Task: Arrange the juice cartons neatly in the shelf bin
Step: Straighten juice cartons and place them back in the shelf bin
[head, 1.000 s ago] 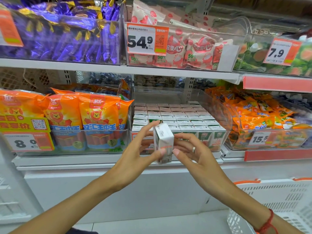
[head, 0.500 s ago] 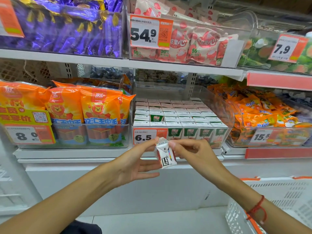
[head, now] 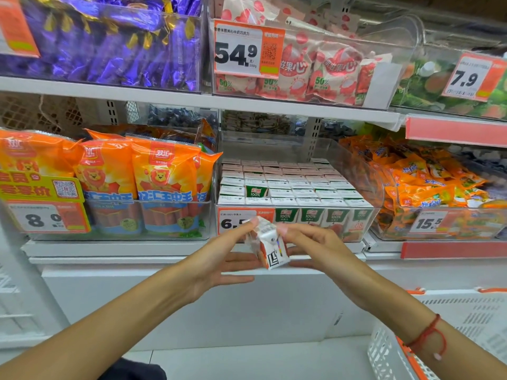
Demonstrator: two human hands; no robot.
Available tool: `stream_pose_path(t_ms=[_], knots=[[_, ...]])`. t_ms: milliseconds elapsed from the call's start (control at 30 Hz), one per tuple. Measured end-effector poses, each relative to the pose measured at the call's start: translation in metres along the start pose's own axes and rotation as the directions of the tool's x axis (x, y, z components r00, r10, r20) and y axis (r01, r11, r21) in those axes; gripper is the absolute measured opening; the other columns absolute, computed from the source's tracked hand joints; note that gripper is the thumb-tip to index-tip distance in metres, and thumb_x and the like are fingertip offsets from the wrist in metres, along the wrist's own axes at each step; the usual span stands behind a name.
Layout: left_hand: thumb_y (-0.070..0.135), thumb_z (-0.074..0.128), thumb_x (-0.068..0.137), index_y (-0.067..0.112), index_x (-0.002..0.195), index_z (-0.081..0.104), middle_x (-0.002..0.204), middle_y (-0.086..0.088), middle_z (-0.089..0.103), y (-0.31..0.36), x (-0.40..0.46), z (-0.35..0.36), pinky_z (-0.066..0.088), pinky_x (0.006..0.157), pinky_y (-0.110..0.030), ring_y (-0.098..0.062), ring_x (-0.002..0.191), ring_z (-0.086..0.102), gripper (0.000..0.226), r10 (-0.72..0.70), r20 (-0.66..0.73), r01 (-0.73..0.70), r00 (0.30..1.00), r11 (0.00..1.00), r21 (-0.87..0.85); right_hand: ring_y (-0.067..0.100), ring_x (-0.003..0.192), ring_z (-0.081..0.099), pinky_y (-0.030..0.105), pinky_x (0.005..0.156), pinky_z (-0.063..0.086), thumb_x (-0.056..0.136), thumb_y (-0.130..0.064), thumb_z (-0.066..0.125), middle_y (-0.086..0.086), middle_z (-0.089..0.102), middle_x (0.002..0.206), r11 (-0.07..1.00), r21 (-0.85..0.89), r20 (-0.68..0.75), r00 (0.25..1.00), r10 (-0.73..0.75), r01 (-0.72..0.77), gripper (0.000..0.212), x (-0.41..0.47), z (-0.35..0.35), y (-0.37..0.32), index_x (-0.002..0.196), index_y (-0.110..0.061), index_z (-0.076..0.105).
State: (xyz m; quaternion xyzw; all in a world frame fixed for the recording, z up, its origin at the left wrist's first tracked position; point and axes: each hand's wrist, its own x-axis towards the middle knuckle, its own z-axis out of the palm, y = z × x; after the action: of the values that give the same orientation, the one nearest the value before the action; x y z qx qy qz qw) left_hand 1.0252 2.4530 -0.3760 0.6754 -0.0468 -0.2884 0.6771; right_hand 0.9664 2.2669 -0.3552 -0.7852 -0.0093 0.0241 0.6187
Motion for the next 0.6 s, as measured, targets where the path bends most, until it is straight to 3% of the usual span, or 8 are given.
stream_pose_path(t_ms=[100, 200, 300, 433, 500, 600], knots=[[0.055, 0.071, 0.072, 0.041, 0.114, 0.057, 0.092, 0.008, 0.076, 0.003, -0.004, 0.005, 0.057, 0.064, -0.02, -0.007, 0.087, 0.073, 0.046, 0.269, -0.113, -0.261, 0.957, 0.962, 0.081, 0.009, 0.107, 0.065, 0.031, 0.094, 0.052, 0.086, -0.025, 0.067, -0.008, 0.072, 0.111, 0.997, 0.012, 0.049, 0.996, 0.07, -0.07, 0.027, 0.002, -0.004, 0.0, 0.112, -0.028, 0.066], [0.056, 0.077, 0.061, 0.057, 0.11, 0.053, 0.1, 0.009, 0.075, 0.005, -0.008, 0.01, 0.056, 0.081, -0.026, -0.005, 0.095, 0.07, 0.055, 0.418, -0.104, -0.408, 0.903, 0.907, 0.106, 0.01, 0.105, 0.066, 0.032, 0.097, 0.052, 0.083, -0.018, 0.074, -0.004, 0.071, 0.11, 0.998, 0.013, 0.019, 0.998, 0.054, -0.054, 0.031, 0.001, -0.005, 0.003, 0.111, -0.023, 0.062], [0.052, 0.078, 0.061, 0.051, 0.126, 0.045, 0.109, 0.012, 0.072, 0.005, -0.007, 0.012, 0.051, 0.091, -0.029, -0.003, 0.101, 0.068, 0.073, 0.436, -0.077, -0.429, 0.897, 0.899, 0.09, 0.003, 0.097, 0.067, 0.017, 0.083, 0.052, 0.079, -0.018, 0.079, -0.007, 0.071, 0.106, 0.999, 0.013, -0.043, 0.999, -0.033, 0.033, 0.038, 0.0, -0.001, 0.007, 0.111, -0.022, 0.058], [0.035, 0.075, 0.073, 0.03, 0.119, 0.06, 0.113, 0.006, 0.072, 0.007, -0.005, 0.013, 0.054, 0.093, -0.029, -0.009, 0.103, 0.069, 0.048, 0.44, -0.092, -0.437, 0.893, 0.898, 0.058, 0.002, 0.096, 0.064, 0.019, 0.086, 0.052, 0.075, -0.021, 0.083, -0.011, 0.067, 0.105, 0.969, -0.171, -0.192, 0.958, -0.212, 0.18, 0.051, 0.004, 0.002, 0.012, 0.119, -0.029, 0.059], [0.021, 0.075, 0.081, 0.024, 0.114, 0.067, 0.11, 0.004, 0.073, 0.007, -0.003, 0.01, 0.056, 0.086, -0.024, -0.011, 0.1, 0.07, 0.035, 0.424, -0.127, -0.42, 0.897, 0.906, 0.059, 0.0, 0.097, 0.061, 0.017, 0.086, 0.051, 0.073, -0.022, 0.084, -0.012, 0.064, 0.109, 0.906, -0.35, -0.239, 0.913, -0.33, 0.237, 0.057, 0.005, -0.001, 0.012, 0.124, -0.029, 0.06], [0.012, 0.073, 0.082, 0.017, 0.112, 0.068, 0.102, 0.0, 0.075, 0.008, 0.0, 0.007, 0.057, 0.077, -0.019, -0.011, 0.094, 0.072, 0.031, 0.381, -0.129, -0.383, 0.915, 0.924, 0.016, 0.009, 0.104, 0.053, 0.019, 0.082, 0.048, 0.075, -0.021, 0.082, -0.012, 0.056, 0.111, 0.71, -0.638, -0.189, 0.834, -0.519, 0.298, 0.06, 0.007, -0.005, 0.012, 0.13, -0.03, 0.057]])
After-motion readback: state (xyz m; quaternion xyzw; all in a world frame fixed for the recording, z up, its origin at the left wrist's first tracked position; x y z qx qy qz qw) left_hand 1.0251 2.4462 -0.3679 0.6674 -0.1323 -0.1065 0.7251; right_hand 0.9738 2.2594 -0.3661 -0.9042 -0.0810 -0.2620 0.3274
